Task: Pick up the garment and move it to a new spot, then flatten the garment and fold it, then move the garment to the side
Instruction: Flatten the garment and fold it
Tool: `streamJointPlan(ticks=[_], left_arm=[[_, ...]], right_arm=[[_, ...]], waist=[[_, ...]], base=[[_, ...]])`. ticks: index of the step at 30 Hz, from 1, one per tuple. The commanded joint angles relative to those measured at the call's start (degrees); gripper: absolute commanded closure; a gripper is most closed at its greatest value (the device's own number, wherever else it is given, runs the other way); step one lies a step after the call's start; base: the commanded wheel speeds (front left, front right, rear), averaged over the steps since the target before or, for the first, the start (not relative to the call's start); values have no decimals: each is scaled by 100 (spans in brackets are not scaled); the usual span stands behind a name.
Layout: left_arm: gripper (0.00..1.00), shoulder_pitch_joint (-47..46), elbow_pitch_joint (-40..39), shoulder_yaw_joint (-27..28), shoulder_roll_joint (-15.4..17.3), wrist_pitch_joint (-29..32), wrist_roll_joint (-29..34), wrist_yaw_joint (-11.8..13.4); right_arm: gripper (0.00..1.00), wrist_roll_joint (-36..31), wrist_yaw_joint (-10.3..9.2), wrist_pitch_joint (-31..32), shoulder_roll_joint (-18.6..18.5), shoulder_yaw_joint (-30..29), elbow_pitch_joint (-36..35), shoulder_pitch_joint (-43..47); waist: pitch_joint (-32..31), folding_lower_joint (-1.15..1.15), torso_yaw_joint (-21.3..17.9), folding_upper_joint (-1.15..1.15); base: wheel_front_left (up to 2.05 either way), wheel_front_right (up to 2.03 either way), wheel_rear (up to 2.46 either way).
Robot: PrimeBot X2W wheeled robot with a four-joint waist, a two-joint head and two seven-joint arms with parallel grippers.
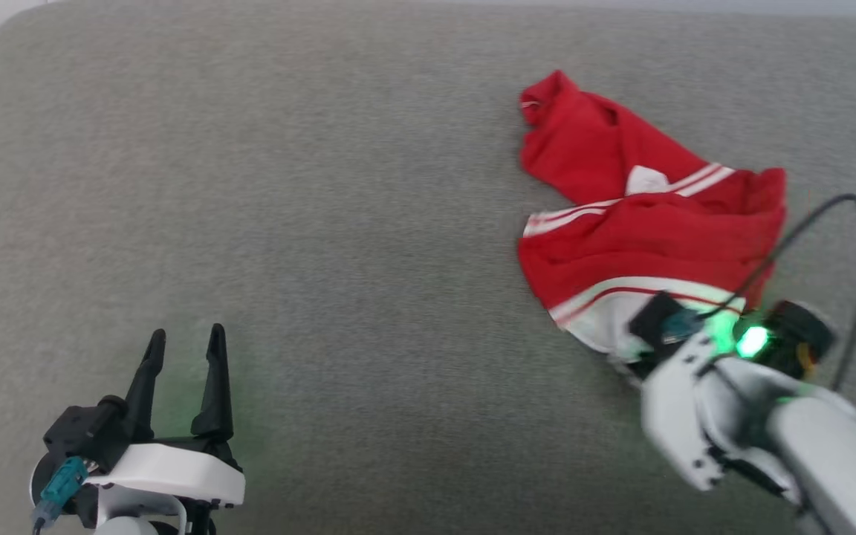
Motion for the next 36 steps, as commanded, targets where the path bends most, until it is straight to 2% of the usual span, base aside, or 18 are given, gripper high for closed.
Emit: streamJointPlan(ticks=[1,8,11,14,19,25,26,27,28,32,36], left_arm=[[0,-66,-25,33,55,-32,19,-9],[0,-117,-114,-16,155,-32,27,-9],[0,-157,-133,-78,226,-32,23,-9],[0,-232,-115,-132,283,-32,-6,-9],[0,-359,-74,-283,383,-32,-57,-9],[0,-490,-84,-479,526,-32,-153,-9],[0,-523,-122,-527,575,-32,-197,-9],[0,-558,-177,-583,649,-32,-232,-9],[0,-592,-223,-669,729,-32,-252,-9],[0,-959,-481,-1243,1234,-32,-323,-9],[0,-1554,-749,-2116,1976,-27,-474,-9]], right_arm=[[100,-96,-45,104,-336,-215,175,319],[100,-270,-37,66,-699,-1831,-297,904],[100,-395,-38,39,-883,-2523,-247,1110],[100,-539,-37,-55,-910,-3103,-12,1203],[100,-855,-38,-441,-709,-3755,662,1096],[100,-1045,-29,-981,-183,-3850,1295,904],[87,-1061,-25,-1093,-89,-3894,1340,857],[33,-1089,-25,-1236,3,-3957,1386,807],[0,-1102,-26,-1402,89,-4055,1442,773],[0,-1152,-27,-2141,435,-4487,1464,768],[0,-1155,-28,-2967,824,-4754,1184,817]], waist=[[-22,0,-213,0],[39,0,-713,0],[110,0,-834,0],[168,0,-885,0],[258,0,-881,0],[328,0,-914,0],[329,0,-941,0],[329,0,-977,0],[317,0,-1016,0],[243,0,-1201,0],[164,0,-1541,0]], base=[[0,0,0],[0,0,0],[0,0,0],[0,0,0],[0,0,0],[0,0,0],[0,0,0],[0,0,0],[0,0,0],[0,0,0],[0,0,0]])
